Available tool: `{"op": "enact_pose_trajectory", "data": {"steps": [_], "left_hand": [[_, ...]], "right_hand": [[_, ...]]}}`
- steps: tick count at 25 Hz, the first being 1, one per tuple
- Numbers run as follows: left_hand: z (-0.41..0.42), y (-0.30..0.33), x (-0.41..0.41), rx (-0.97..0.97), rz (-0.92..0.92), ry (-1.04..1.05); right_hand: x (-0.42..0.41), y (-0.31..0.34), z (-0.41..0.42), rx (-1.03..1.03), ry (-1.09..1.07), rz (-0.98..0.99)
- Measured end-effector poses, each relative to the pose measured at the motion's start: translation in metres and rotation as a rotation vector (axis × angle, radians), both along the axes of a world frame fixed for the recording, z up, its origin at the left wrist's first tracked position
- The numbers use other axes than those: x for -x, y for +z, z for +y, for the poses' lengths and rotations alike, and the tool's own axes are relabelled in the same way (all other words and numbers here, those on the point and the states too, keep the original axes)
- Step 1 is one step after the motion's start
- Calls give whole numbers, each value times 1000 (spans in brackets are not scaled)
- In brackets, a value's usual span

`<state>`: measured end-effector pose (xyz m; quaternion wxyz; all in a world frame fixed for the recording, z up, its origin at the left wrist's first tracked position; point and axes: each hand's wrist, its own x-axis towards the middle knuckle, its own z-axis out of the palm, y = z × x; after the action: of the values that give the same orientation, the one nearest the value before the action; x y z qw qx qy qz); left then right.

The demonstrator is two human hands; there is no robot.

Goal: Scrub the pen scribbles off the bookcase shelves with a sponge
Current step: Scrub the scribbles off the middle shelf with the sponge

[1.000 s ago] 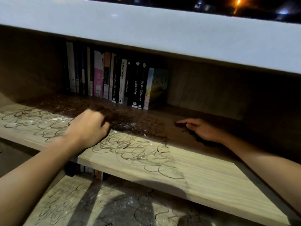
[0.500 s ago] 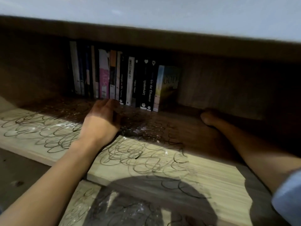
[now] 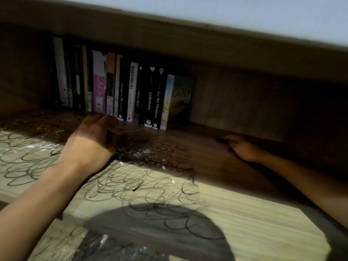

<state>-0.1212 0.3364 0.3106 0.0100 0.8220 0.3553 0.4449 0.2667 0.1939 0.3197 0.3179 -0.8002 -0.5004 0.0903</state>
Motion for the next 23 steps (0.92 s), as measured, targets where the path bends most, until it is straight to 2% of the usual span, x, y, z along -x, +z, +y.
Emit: {"op": "enact_pose_trajectory", "data": {"steps": [1, 3, 4, 7, 9, 13, 15, 17, 20, 23], "left_hand": [[-1, 1, -2, -8, 22, 5], [-5, 1, -5, -51, 63, -3], [-7, 2, -5, -84, 70, -21], [-9, 4, -2, -153, 50, -43], [-5, 4, -6, -189, 93, -59], [16, 5, -22, -276, 201, -76], [27, 4, -27, -255, 196, -74], [34, 2, -28, -274, 191, -64], [38, 2, -31, -304, 225, -62], [36, 4, -34, -305, 238, -63]], "right_hand": [[-5, 4, 8, 43, -164, -36], [19, 5, 29, 137, -238, -212], [42, 5, 31, 145, -177, -283], [89, 1, -6, 86, 124, -270], [74, 3, -40, 44, 106, -171], [-37, -1, -78, -43, -308, -49], [-88, -5, -73, 102, -532, -101], [-107, -7, -46, 253, -617, -154], [-57, 0, 25, 280, -482, -189], [28, 6, 93, 201, -224, -239]]}}
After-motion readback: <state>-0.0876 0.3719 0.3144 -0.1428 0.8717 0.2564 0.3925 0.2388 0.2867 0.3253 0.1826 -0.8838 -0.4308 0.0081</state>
